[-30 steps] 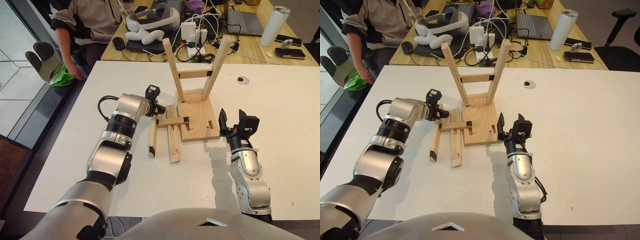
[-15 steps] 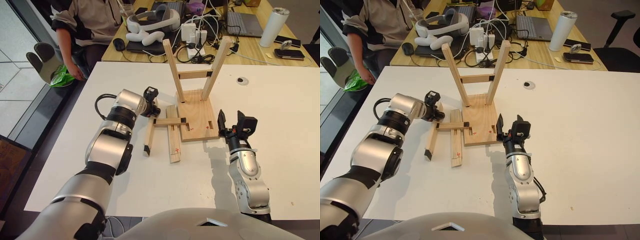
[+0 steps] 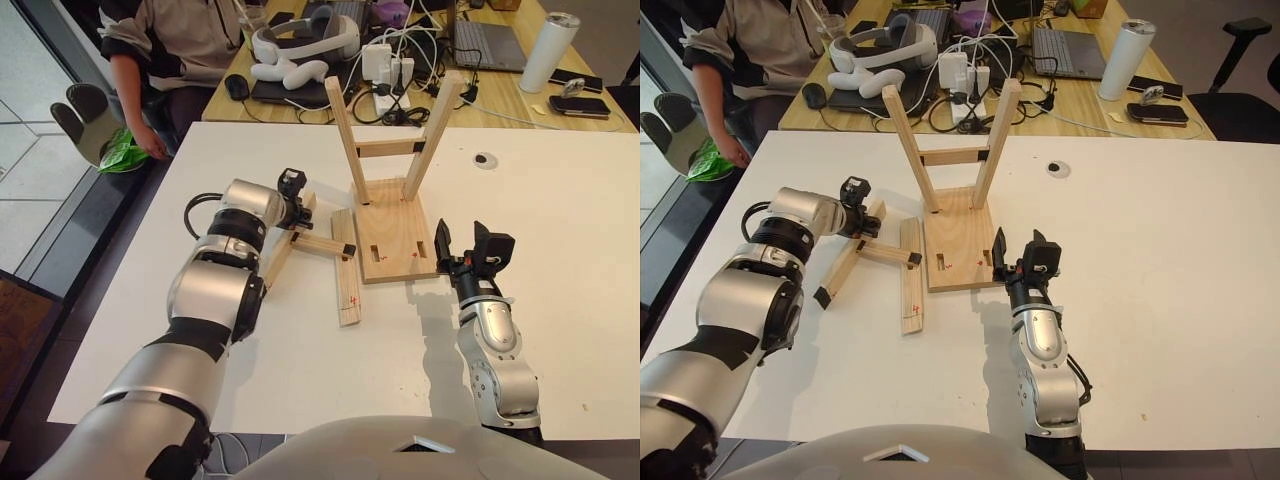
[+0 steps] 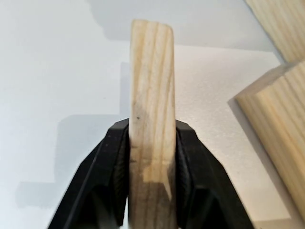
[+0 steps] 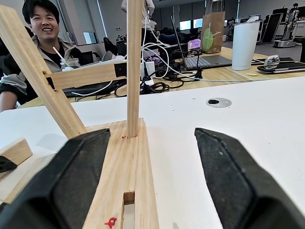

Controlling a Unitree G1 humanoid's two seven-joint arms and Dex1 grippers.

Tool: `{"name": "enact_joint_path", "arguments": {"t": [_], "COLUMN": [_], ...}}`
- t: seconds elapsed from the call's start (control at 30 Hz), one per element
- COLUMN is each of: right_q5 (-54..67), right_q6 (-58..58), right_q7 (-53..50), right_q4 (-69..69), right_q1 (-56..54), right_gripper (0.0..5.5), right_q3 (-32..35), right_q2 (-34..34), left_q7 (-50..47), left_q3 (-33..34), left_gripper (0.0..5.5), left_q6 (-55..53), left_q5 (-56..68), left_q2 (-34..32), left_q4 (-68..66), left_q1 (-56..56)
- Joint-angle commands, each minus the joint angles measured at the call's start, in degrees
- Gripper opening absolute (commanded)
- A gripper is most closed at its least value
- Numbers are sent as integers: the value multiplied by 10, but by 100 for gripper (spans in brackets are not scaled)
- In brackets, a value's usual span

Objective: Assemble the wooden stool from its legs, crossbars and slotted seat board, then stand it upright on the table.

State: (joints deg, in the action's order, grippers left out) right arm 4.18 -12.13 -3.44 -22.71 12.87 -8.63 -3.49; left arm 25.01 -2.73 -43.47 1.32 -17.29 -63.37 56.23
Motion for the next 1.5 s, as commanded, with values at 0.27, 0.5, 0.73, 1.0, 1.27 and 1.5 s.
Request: {"name": "enact_joint_path", "arguments": {"t": [0.27, 0.5, 0.73, 1.0, 1.27, 1.5], "right_q5": [7, 9, 4, 28, 20, 22], "right_q6": [-8, -36, -86, -148, -147, -146], "right_q7": [-8, 38, 117, 127, 122, 127], "right_q4": [-26, -58, -95, -105, -96, -108], "right_q1": [18, 6, -108, -205, -198, -152], "right_gripper": [328, 328, 328, 328, 328, 328], "right_q3": [-4, -30, -45, 1, 0, -12], "right_q2": [-14, 21, 81, 86, 84, 90], "left_q7": [-71, -142, -200, -247, -259, -265], "left_q3": [169, 215, 235, 214, 207, 207], "left_gripper": [102, 102, 102, 102, 102, 102], "left_q6": [-47, 153, 119, 51, 41, 31], "left_q5": [72, 69, 204, 250, 254, 256], "left_q2": [-156, -190, -54, 8, 13, 11], "left_q4": [175, 369, 651, 750, 745, 747], "left_q1": [-1, 56, 53, 13, 13, 10]}}
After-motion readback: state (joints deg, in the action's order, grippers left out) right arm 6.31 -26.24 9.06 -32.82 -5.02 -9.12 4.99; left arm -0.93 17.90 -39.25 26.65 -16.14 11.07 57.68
